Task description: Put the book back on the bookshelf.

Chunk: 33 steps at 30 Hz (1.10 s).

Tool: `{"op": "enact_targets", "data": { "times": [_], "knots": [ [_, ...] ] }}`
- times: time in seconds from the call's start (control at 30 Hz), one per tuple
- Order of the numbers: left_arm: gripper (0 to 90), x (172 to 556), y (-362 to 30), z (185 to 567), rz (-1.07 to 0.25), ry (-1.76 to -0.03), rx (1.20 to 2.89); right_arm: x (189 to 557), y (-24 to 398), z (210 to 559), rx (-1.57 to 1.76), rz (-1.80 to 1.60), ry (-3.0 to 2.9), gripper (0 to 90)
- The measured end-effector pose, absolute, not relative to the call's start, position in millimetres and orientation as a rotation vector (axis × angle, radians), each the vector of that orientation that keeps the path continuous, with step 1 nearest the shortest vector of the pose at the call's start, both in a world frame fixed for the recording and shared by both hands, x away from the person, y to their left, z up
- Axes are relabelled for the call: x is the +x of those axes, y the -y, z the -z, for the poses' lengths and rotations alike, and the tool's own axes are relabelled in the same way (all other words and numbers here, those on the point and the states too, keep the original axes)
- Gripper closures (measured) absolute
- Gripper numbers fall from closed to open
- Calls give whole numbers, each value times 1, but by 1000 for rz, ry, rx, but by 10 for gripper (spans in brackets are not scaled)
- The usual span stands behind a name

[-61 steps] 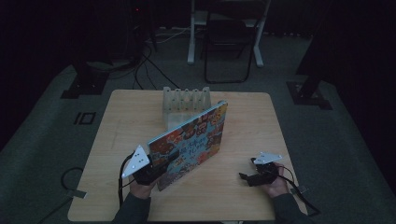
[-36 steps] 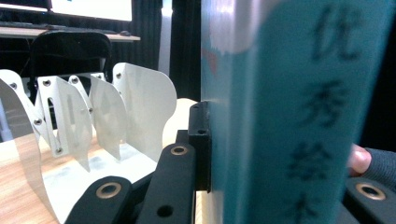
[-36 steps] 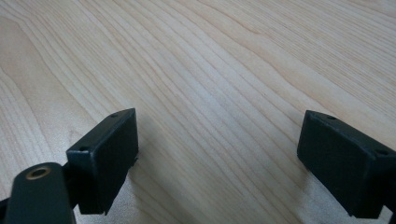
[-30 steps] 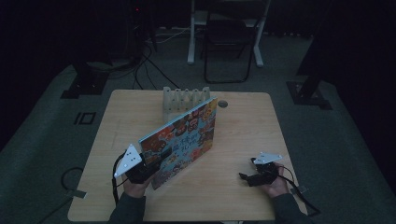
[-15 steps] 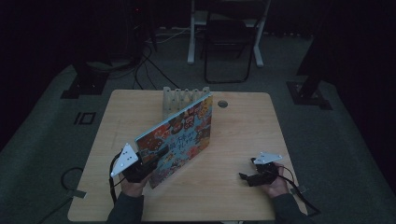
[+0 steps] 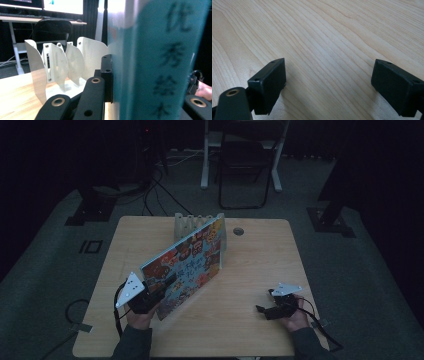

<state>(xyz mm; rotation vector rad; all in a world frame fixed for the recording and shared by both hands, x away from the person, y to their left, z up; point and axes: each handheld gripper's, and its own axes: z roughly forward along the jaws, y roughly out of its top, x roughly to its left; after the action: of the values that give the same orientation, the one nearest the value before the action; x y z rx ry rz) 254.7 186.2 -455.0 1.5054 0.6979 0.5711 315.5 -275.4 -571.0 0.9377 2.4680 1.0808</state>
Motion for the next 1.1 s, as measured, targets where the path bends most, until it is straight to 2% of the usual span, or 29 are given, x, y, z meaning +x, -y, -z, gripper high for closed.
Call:
{"op": "enact_targets", "data": {
  "times": [1.1],
  "knots": [
    [815, 255, -198, 453, -597, -739, 1485, 316, 275, 571, 936, -1081, -2468, 122]
  ]
}}
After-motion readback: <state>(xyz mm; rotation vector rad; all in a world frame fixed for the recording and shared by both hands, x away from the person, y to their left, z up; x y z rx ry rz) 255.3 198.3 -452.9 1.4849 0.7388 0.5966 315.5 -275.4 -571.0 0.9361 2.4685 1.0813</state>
